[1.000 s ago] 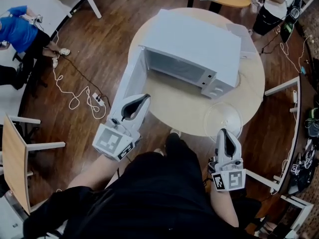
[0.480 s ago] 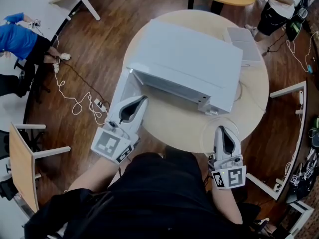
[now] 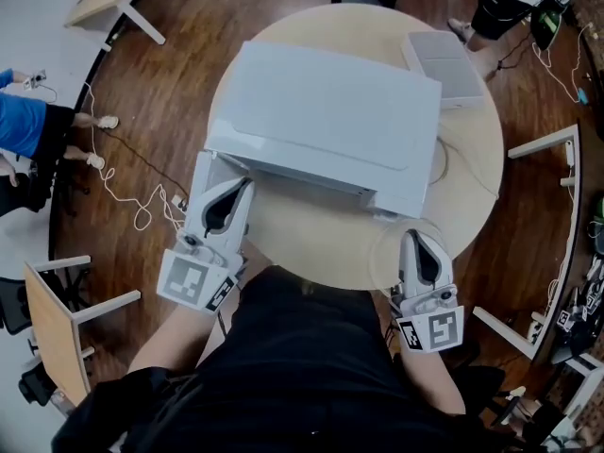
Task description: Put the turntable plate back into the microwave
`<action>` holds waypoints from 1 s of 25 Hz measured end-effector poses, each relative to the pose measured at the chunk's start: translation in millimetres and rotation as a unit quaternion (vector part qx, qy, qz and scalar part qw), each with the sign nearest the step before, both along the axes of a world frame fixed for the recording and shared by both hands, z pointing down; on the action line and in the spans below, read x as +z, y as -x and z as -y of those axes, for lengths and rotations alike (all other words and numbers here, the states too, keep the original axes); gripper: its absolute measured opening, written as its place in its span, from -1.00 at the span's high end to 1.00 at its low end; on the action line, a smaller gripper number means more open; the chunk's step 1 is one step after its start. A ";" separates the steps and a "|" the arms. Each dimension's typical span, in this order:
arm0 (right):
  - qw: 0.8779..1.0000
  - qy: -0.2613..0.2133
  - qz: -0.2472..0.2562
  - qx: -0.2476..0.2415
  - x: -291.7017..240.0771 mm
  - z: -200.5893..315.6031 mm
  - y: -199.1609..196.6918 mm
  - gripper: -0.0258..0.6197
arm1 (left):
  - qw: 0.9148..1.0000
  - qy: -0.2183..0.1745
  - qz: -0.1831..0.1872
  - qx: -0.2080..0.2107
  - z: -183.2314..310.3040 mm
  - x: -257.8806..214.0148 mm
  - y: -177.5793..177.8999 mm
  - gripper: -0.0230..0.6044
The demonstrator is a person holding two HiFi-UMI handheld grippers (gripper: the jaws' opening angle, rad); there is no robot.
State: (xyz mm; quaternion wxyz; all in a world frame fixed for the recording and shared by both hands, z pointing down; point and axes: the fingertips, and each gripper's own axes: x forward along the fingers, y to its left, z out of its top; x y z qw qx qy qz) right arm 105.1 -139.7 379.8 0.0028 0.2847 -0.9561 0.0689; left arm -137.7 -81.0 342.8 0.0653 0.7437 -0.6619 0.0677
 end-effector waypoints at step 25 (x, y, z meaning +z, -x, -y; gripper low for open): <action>0.976 0.098 -0.027 0.195 104.1 -14.4 -123.6 0.92 | 0.992 -0.012 -0.020 0.125 30.9 -10.6 -1.3 0.93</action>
